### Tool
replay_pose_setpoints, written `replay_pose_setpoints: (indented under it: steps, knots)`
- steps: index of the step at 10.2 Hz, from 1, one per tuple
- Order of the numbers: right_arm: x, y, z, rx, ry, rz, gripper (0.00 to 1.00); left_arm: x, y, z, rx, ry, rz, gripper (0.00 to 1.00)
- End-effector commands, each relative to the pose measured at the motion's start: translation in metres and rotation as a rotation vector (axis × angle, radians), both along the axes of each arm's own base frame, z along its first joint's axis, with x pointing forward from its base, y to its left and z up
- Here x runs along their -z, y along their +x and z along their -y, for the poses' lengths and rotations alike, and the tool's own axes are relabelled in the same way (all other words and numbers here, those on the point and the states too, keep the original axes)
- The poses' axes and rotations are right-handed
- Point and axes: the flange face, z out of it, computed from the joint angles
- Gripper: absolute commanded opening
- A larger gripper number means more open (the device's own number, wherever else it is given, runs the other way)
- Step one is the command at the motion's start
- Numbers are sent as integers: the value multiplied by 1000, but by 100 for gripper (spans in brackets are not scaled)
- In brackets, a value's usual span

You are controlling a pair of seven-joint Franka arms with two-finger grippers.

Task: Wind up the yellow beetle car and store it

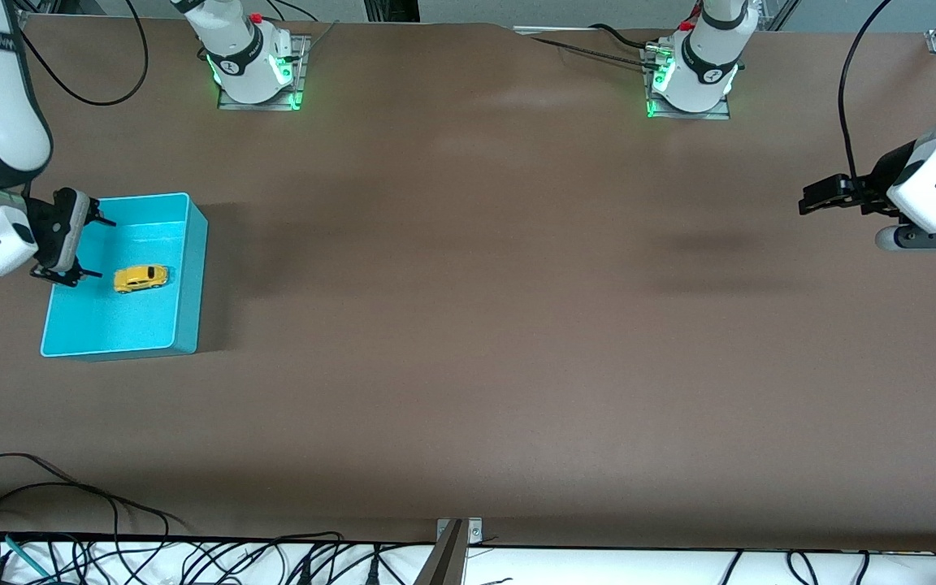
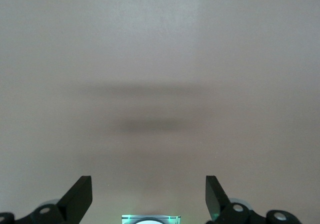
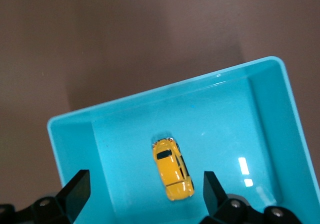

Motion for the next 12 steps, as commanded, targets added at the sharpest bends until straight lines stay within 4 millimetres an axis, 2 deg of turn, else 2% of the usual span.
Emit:
replay_pose_setpoints:
  steps: [1, 2, 4, 7, 9, 10, 12]
  knots:
    - [-57, -18, -31, 212, 19, -7, 100, 4, 8, -5, 10, 18, -5, 100]
    - [-77, -25, -40, 339, 10, -15, 100, 5, 9, -6, 9, 18, -7, 100]
    - [-121, -40, -81, 592, -37, -24, 100, 5, 9, -7, 9, 19, -8, 100]
    - [-169, -42, -143, 902, -84, -74, 100, 6, 9, -11, 3, 19, -10, 100]
    - [-188, -36, -170, 1005, -102, -52, 100, 6, 9, -11, 1, 17, -10, 100]
    - [-193, -25, -187, 1049, -114, -67, 100, 7, 8, -11, 1, 17, -11, 100]
    - [-216, 4, -216, 1129, -152, -55, 100, 7, 8, -11, 1, 17, -11, 100]
